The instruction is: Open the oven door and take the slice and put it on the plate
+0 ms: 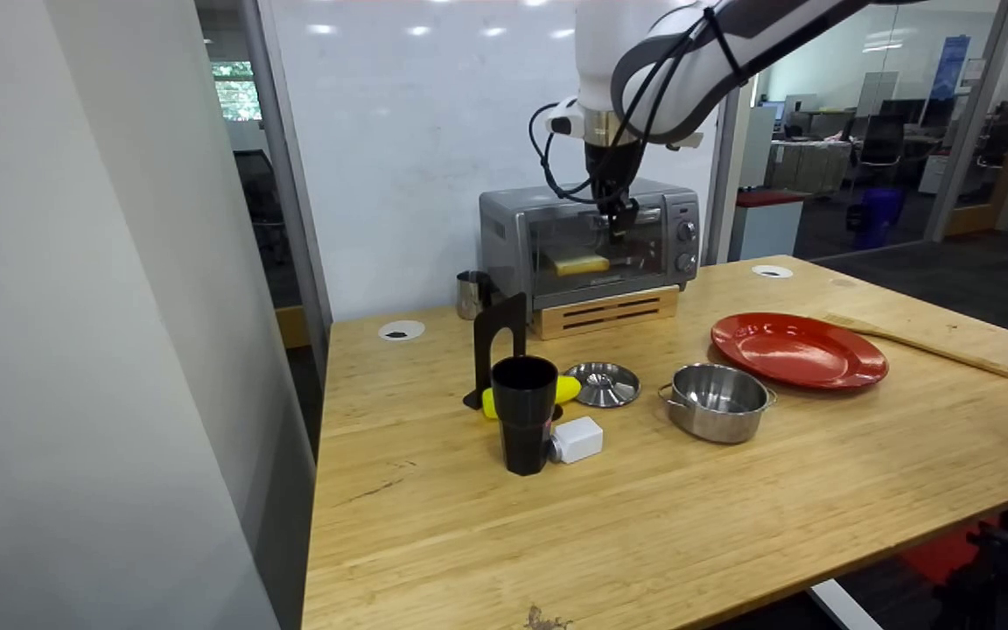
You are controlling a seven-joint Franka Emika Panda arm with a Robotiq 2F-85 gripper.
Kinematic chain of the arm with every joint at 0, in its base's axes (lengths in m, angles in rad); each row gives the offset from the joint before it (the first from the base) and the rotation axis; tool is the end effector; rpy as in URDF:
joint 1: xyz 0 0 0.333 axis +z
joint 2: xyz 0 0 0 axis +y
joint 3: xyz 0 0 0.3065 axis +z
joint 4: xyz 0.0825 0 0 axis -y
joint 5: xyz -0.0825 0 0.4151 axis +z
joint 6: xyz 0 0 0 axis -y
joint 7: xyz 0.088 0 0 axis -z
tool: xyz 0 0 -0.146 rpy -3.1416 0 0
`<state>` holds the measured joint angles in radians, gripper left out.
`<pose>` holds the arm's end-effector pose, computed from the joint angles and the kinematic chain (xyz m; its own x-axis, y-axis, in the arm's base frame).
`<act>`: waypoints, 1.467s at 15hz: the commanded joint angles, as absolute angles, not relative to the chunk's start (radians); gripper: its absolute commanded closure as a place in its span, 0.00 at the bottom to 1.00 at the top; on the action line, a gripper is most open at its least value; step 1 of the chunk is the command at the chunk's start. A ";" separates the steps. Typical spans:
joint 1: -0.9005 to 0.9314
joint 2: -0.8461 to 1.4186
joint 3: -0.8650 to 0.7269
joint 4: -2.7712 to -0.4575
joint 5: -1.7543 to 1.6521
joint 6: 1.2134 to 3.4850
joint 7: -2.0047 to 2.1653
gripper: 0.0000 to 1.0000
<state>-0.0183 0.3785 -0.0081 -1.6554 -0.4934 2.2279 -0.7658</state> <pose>0.7150 -0.0477 0.3561 0.5582 0.8042 -0.2042 0.7986 -0.4539 0.3952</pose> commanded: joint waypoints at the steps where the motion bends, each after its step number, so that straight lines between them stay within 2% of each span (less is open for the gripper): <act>1: -0.001 0.294 -0.019 -1.803 -0.554 2.287 -0.711 0.53; 10: -0.029 0.208 -0.049 -2.015 -0.659 2.346 -0.578 0.54; 22: -0.025 0.179 -0.047 -2.131 -0.797 2.426 -0.471 0.55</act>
